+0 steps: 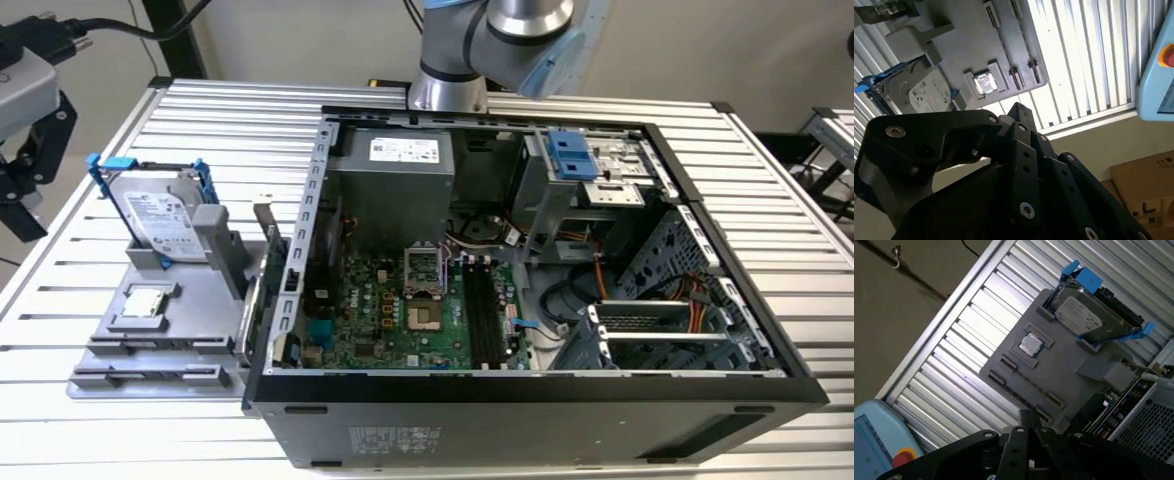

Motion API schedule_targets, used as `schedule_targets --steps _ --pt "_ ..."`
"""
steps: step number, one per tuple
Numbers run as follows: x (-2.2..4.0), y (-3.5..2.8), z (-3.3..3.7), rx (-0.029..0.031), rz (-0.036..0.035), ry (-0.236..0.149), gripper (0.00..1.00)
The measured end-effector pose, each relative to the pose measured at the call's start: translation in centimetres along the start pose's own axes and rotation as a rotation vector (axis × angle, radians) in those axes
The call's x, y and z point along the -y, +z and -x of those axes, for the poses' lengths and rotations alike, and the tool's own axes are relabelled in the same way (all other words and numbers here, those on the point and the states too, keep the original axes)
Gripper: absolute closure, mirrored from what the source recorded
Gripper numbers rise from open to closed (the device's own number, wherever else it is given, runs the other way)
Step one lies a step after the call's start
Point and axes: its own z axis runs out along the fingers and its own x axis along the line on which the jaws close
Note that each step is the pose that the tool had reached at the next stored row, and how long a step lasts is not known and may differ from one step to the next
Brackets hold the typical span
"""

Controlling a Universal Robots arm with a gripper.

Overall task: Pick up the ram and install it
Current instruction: 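Pick up the ram and move it above insertion slot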

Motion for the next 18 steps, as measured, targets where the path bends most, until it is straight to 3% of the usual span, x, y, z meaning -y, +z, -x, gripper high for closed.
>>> schedule_targets --steps 18 --pt "0.2 0.0 0.26 -0.0111 -0.0013 -0.239 1.0"
